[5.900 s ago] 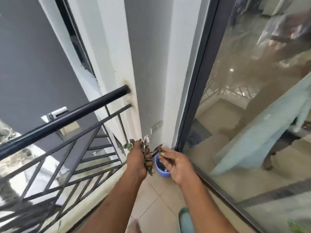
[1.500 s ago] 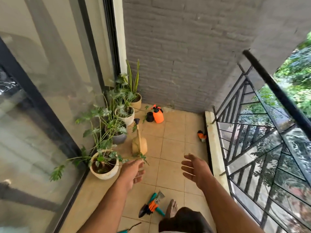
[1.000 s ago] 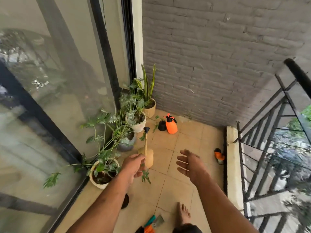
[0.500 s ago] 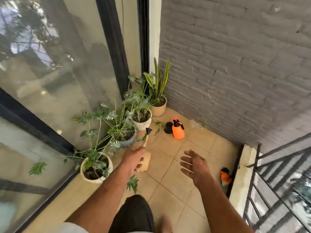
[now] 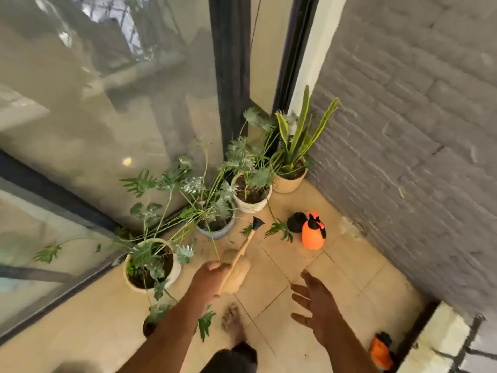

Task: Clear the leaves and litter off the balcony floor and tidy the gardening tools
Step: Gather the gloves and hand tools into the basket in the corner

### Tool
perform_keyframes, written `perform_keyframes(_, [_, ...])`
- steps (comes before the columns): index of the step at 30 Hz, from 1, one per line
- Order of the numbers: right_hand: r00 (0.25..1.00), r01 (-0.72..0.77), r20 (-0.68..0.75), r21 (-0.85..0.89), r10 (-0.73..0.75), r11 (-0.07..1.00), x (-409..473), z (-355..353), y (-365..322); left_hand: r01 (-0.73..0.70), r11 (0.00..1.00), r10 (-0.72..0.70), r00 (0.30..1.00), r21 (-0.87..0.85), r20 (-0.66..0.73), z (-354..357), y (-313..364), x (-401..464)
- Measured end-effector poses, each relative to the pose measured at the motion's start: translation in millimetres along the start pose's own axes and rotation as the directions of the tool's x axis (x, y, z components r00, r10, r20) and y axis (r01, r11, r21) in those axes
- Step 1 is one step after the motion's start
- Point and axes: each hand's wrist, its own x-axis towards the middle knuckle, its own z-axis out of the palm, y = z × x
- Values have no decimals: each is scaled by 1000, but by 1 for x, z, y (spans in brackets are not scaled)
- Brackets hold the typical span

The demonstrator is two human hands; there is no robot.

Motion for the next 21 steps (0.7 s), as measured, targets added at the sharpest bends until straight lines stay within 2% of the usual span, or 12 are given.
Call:
perform_keyframes(3, [999, -28, -31, -63, 27, 998, 64, 6, -11, 30, 998, -31, 1000, 63, 7, 19, -7, 64])
perform_keyframes(8, [994, -108, -33, -191, 103, 976, 170, 30, -4, 102, 994, -102, 995, 47, -12, 56, -8, 150])
perform_keyframes(13, [979, -138, 91, -369, 183, 919, 299, 52, 28, 125, 965, -111, 991, 229, -74, 90, -55, 274])
perform_keyframes(17, [977, -147, 75, -454, 202, 879, 388, 60, 52, 80, 905, -43, 994, 417, -97, 117, -84, 343])
perform_keyframes(21, [969, -173, 66, -509, 238, 843, 437, 60, 77, 100, 814, -49, 993, 572, -105, 139, -126, 386])
